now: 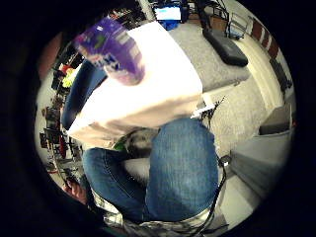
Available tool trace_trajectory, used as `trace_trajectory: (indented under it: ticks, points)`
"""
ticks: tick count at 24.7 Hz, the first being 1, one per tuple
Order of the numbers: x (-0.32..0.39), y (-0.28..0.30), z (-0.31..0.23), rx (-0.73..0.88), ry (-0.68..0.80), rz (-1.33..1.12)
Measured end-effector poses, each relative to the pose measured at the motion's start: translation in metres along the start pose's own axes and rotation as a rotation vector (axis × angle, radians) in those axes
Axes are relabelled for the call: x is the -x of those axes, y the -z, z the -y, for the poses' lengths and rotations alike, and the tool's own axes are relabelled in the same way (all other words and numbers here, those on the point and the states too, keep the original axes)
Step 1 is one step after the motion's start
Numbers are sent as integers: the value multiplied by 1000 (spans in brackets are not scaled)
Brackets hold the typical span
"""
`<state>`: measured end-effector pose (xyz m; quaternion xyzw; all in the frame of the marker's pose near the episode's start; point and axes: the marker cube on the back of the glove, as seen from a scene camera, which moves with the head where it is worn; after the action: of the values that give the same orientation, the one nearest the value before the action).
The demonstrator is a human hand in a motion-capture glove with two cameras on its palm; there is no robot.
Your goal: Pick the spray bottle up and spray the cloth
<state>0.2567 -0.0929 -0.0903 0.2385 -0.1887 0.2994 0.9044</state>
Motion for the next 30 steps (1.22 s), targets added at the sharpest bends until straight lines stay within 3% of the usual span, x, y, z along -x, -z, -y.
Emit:
trace_trajectory:
  ticks: [7, 15, 22, 30]
  points:
    - [-4, 7, 55, -70, 55, 95]
    - [-9, -2, 101, -29, 204, 345]
    - [-7, -12, 117, -20, 319, 510]
    - [-4, -17, 125, -31, 306, 571]
